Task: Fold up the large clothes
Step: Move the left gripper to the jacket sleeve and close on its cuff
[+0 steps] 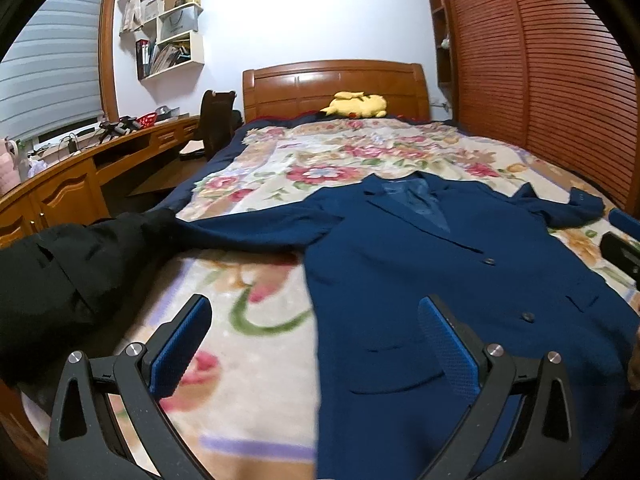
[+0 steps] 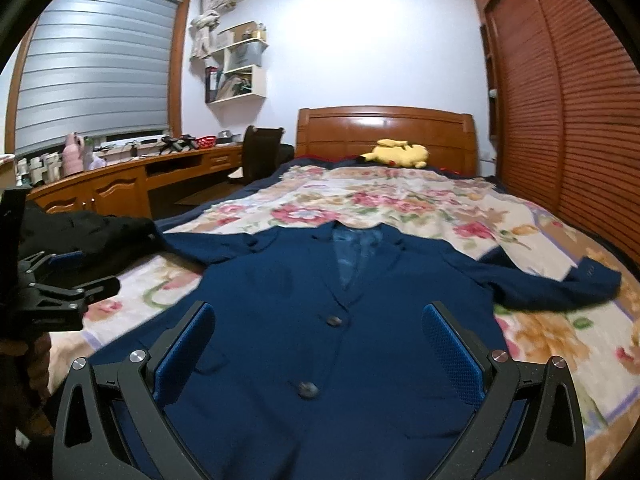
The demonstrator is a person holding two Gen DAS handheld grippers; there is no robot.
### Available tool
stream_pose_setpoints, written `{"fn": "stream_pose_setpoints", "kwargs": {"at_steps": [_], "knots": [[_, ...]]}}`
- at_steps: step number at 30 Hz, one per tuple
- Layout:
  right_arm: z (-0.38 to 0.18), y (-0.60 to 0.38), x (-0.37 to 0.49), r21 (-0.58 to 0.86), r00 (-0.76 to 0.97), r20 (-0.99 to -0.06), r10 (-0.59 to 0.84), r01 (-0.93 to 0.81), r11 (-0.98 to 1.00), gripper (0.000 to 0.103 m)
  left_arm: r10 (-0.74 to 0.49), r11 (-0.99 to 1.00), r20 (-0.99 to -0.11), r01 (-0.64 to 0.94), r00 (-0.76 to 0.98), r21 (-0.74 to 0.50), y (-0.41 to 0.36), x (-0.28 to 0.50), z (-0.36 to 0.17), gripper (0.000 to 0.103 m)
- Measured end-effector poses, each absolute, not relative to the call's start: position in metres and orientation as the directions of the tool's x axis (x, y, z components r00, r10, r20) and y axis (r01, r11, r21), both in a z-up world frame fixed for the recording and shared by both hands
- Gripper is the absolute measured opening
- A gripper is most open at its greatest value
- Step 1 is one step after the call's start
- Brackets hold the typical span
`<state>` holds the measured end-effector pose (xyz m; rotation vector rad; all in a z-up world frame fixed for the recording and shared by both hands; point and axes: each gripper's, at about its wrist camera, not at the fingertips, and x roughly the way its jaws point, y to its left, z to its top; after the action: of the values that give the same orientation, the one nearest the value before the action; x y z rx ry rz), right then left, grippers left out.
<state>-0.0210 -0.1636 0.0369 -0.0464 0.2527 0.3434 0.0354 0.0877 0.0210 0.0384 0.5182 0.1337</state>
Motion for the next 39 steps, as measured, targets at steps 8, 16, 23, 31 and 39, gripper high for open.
{"fn": "stream_pose_setpoints", "kwargs": {"at_steps": [8,16,23,31,39], "knots": [[0.050,-0.141,0.014,-0.046,0.888,-0.283,0.363,-0.391,0.919,0.103,0.171,0.985,-0.526,-0.143,0.833,0.094,0.114,0.068,0.026,0.103],[0.047,-0.135,0.051,-0.044,0.868,-0.328,0.372,-0.408,0.912,0.103,0.163,0.985,-0.575,-0.166,0.802,0.048,0.142,0.100,0.017,0.103],[0.046,-0.129,0.075,-0.038,0.848,-0.350,0.398,-0.438,0.898,0.103,0.145,0.984,-0.599,-0.180,0.788,0.001,0.168,0.131,0.010,0.103],[0.037,-0.123,0.088,-0.037,0.808,-0.417,0.415,-0.472,0.881,0.103,0.164,0.978,-0.625,-0.208,0.763,0.002,0.189,0.170,-0.006,0.103],[0.046,-0.111,0.092,-0.035,0.799,-0.433,0.418,-0.478,0.878,0.103,0.154,0.973,-0.676,-0.228,0.720,-0.021,0.213,0.207,-0.020,0.103]]}}
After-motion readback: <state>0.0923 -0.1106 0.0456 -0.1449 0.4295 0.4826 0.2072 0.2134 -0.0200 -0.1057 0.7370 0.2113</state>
